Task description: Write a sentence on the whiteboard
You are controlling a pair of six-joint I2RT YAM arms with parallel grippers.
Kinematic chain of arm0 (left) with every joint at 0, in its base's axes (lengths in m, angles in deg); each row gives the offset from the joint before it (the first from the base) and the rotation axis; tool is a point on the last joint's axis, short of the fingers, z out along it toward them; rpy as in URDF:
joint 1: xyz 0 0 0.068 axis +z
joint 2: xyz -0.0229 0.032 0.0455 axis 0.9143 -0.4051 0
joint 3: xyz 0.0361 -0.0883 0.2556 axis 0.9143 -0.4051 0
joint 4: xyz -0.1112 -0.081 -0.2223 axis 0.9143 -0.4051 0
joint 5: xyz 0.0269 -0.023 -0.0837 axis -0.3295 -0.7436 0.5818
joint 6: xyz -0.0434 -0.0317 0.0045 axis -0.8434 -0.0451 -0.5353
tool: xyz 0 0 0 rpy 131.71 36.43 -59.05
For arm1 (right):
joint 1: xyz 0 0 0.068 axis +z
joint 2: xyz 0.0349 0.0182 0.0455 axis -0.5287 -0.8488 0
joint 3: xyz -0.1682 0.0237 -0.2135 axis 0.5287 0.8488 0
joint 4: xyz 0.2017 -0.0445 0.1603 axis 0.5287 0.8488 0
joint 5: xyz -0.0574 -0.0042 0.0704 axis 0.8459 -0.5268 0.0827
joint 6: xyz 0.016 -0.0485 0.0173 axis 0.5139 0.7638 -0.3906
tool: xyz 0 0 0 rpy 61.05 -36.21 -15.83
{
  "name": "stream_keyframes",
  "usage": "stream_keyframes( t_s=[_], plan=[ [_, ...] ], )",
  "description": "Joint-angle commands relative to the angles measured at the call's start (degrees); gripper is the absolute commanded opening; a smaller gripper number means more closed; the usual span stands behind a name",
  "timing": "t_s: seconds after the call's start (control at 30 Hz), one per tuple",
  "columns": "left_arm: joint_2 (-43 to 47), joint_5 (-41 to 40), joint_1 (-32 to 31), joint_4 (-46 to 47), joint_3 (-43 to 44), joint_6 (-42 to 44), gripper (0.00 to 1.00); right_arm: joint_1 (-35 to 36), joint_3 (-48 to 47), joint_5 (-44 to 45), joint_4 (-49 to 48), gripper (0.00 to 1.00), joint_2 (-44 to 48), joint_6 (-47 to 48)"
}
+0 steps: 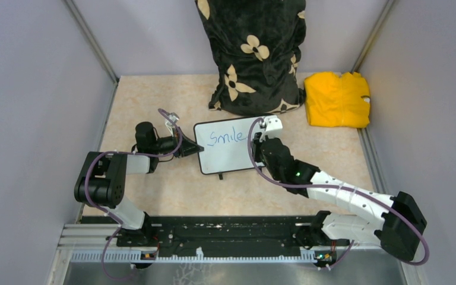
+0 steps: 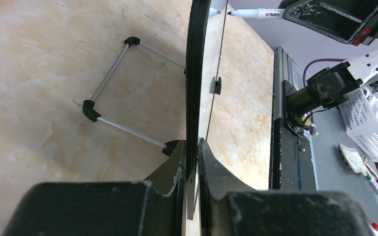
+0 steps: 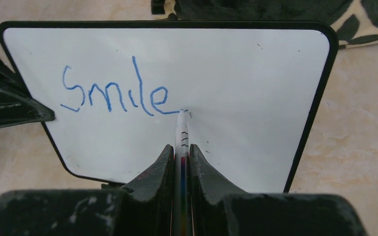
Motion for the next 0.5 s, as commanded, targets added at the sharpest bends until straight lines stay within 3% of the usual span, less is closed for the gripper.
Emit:
stream_keyframes(
  t_s=[0.0, 0.47],
  plan=[
    [-0.03, -1.49, -0.51, -2.03, 0.65, 2.69, 0.0, -0.48, 0.22, -5.98, -4.42, 0.0, 3.19, 2.02],
    [-0.02, -1.51, -0.51, -2.11, 0.67, 2.74, 0.0, -0.27, -3.6, -12.61, -10.14, 0.0, -0.4, 1.91]
  ],
)
